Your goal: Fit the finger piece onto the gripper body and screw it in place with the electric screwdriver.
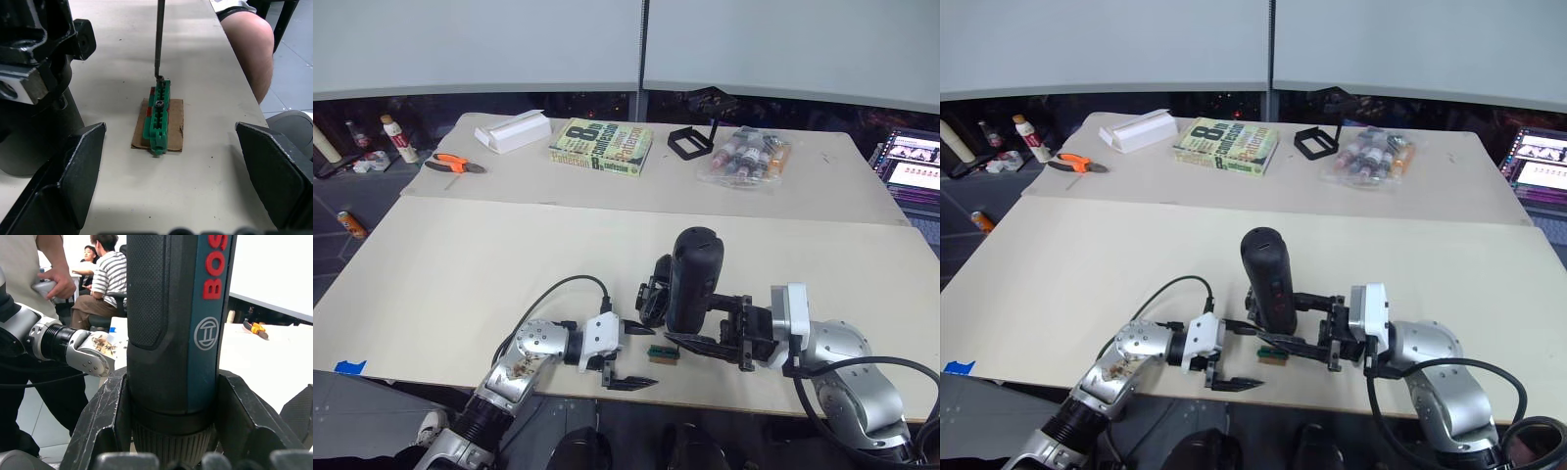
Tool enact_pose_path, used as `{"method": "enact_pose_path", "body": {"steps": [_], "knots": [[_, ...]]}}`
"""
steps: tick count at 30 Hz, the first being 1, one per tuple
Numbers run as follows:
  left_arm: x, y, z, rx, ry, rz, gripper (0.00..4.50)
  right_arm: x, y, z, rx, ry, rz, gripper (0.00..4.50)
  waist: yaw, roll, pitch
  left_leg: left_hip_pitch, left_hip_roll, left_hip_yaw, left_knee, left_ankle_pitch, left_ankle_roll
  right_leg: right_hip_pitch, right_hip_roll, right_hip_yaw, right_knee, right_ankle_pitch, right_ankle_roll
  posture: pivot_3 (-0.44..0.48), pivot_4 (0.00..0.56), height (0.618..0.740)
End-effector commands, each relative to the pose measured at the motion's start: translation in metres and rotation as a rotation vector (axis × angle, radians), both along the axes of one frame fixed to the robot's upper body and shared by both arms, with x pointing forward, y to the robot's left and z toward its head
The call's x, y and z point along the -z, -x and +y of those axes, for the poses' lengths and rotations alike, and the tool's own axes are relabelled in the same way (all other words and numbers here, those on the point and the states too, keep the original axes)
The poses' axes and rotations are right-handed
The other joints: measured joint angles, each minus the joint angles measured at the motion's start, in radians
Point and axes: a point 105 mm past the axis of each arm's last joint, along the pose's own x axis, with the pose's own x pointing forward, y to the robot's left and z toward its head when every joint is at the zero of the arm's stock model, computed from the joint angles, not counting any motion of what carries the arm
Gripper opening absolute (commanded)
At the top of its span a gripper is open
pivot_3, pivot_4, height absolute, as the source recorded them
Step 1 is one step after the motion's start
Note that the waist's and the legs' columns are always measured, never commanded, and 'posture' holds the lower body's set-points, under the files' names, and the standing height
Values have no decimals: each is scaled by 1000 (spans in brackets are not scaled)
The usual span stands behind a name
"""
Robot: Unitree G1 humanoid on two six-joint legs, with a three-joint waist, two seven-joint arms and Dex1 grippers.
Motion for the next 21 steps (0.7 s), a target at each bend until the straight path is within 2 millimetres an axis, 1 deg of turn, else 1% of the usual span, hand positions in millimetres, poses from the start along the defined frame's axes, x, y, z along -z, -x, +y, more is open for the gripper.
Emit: {"method": "enact_pose_path", "body": {"steps": [1, 8, 21], "knots": [[3, 7, -5, 20, -1, 20, 4500, -11, 3, 2, -9, -23, -72, 1922, 0, 0, 0, 0, 0, 0, 0, 0, 0, 0, 0, 0, 0, 0, 0, 0, 150, 740], [0, 7, -5, 18, -1, 19, 4500, -9, 4, 3, -23, -13, -52, 1922, -1, 0, 0, 0, 0, 0, 0, 0, 0, 0, 0, 0, 0, 0, 0, 0, 150, 740], [-3, 8, -6, 15, -1, 25, 4500, -9, 7, 4, -32, -14, -54, 1922, -3, 0, 0, 0, 0, 0, 0, 0, 0, 0, 0, 0, 0, 0, 0, 0, 150, 740]]}}
